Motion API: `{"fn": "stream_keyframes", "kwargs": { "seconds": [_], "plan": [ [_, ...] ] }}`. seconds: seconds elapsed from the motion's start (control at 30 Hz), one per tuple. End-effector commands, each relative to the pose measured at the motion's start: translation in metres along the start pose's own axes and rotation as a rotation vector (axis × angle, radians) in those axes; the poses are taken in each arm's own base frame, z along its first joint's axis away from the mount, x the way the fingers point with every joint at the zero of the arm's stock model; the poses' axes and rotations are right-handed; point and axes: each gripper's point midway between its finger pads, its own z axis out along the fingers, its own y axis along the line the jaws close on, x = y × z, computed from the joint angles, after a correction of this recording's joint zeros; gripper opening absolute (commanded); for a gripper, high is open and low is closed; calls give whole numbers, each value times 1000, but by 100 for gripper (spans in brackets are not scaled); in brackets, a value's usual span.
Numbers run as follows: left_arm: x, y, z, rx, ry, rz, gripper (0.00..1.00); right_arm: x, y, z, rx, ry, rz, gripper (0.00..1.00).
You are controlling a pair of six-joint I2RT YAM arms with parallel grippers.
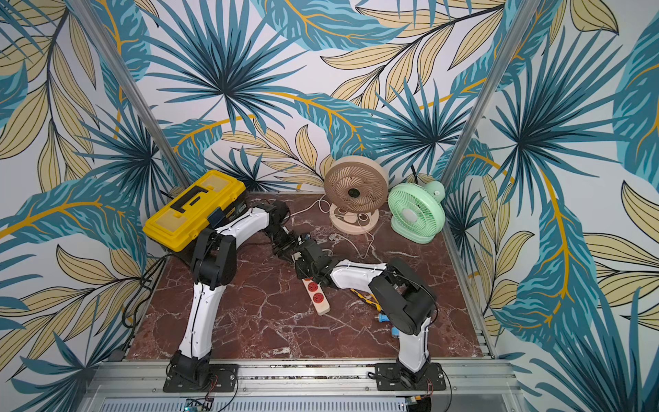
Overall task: Unplug the desk fan from the power strip
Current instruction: Remove the plug from the socket.
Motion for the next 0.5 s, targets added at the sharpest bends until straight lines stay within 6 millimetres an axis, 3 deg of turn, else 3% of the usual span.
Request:
{"fn": "stream_keyframes", "kwargs": {
  "seconds": [0.0, 0.17, 0.23, 0.47],
  "plan": [
    [-39, 64, 43, -199, -78, -3, 0, -29, -2, -10, 18, -74, 36, 0],
    [-40, 64, 42, -202, -83, -7, 0, -28, 13, -10, 56, -67, -85, 0],
    [-40, 64, 42, -202, -84, -7, 0, -24, 34, -11, 62, -65, -173, 0],
    [-40, 63, 41, -204, -88, -6, 0, -20, 70, -10, 128, -78, -414, 0]
  ]
}}
